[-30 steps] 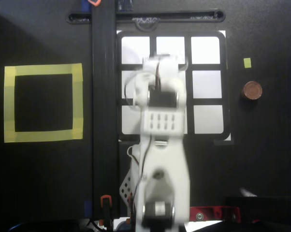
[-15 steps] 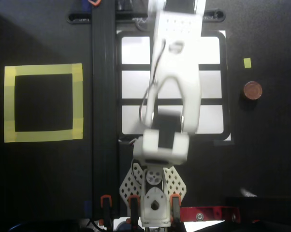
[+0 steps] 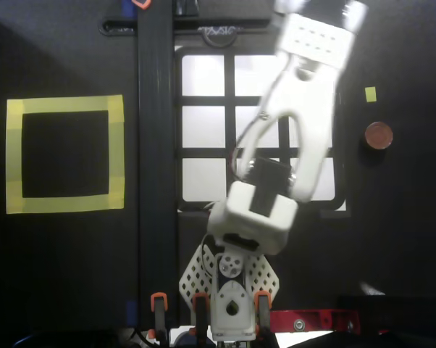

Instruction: Pick and place at Grid spot 3

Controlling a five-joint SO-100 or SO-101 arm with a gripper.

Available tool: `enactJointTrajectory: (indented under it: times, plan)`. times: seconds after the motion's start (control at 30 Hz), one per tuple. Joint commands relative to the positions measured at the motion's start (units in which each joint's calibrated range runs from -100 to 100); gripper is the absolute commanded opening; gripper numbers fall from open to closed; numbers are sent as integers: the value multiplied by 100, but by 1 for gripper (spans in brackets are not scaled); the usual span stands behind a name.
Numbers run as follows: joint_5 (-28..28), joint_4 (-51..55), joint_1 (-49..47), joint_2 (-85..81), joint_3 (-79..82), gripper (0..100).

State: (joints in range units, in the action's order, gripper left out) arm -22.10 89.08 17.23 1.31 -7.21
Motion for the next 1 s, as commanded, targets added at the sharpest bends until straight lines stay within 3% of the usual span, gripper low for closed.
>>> enactJointTrajectory:
  times: [0.0,0.17,0.37,0.67,0.7,0.77,0.8,0.97]
  plan:
    - [-796,-13,502,-28,-242,0]
    - [-1919,-13,1331,-28,-242,0]
    - [-2701,-320,2328,-28,-242,0]
    - [-3082,-544,2948,33,-223,0]
    - [-3092,-561,2948,50,-223,2]
    - [-3243,-586,2982,67,-223,22]
    - [-3267,-627,2990,67,-223,27]
    - [-3370,-735,2982,161,-223,33]
